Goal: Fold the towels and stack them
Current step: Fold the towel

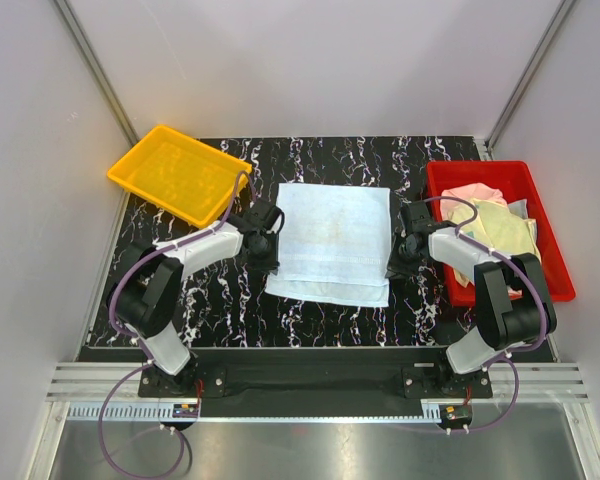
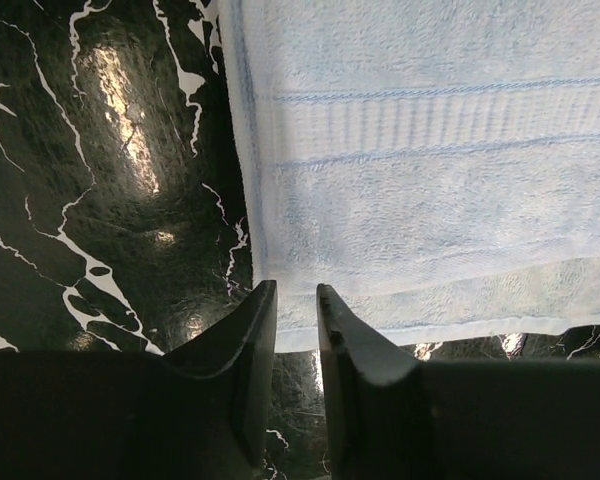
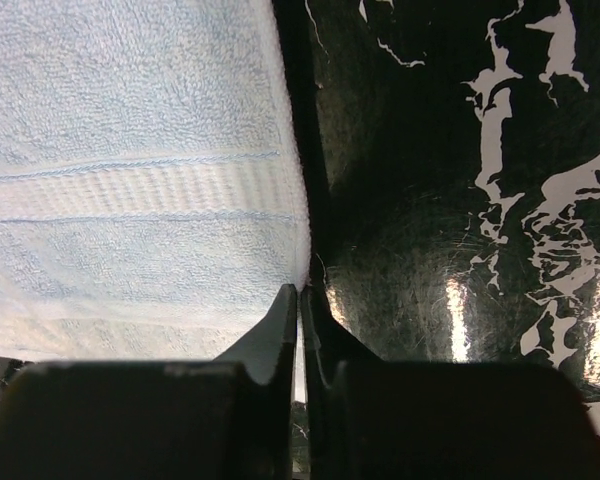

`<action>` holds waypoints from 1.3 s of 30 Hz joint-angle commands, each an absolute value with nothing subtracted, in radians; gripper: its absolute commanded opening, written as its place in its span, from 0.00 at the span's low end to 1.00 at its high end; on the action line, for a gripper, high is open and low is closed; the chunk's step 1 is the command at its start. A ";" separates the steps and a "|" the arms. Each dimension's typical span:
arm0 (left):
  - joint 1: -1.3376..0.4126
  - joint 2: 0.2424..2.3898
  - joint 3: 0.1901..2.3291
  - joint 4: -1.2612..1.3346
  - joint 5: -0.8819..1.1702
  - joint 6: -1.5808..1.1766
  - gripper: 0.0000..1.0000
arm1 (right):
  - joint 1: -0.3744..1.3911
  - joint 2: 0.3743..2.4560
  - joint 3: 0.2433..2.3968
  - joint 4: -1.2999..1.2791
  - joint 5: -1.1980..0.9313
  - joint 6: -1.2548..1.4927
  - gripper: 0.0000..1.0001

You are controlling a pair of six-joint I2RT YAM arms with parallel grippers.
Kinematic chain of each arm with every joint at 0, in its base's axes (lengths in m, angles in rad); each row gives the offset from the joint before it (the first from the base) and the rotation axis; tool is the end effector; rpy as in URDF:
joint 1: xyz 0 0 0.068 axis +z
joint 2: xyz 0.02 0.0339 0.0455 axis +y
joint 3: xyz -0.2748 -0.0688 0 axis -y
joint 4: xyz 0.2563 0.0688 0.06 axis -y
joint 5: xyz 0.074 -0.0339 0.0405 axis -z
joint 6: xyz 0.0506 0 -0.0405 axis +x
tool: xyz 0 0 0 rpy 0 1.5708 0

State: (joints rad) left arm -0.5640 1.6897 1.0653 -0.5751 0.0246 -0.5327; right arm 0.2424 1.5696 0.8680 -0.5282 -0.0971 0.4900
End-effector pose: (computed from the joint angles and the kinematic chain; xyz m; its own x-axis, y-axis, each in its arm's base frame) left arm 0.2874 -0.1832 0.1691 -0.9537 0.0025 -0.3009 0.0669 0.9767 -0.2040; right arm 0.2859 0.0758 0.1515 -0.9345 0.2515 -0.2521 0.1920 0.9521 0.2380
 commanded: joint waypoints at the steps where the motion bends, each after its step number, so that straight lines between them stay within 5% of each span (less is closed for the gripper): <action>1: -0.568 1.663 1.077 -0.557 0.005 -0.535 0.29 | 0.258 1.534 0.905 -0.542 -0.098 0.488 0.03; 32: -0.598 1.735 1.095 -0.584 -0.094 -0.531 0.33 | 0.264 1.536 0.896 -0.529 -0.101 0.486 0.02; 39: -0.604 1.747 1.101 -0.580 -0.083 -0.535 0.23 | 0.264 1.529 0.891 -0.532 -0.097 0.480 0.02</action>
State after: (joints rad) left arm -0.5976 1.7367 1.0657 -0.5819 -0.0544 -0.5331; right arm 0.2493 1.5627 0.8764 -0.5430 -0.0978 0.4896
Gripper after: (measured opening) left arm 0.237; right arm 0.031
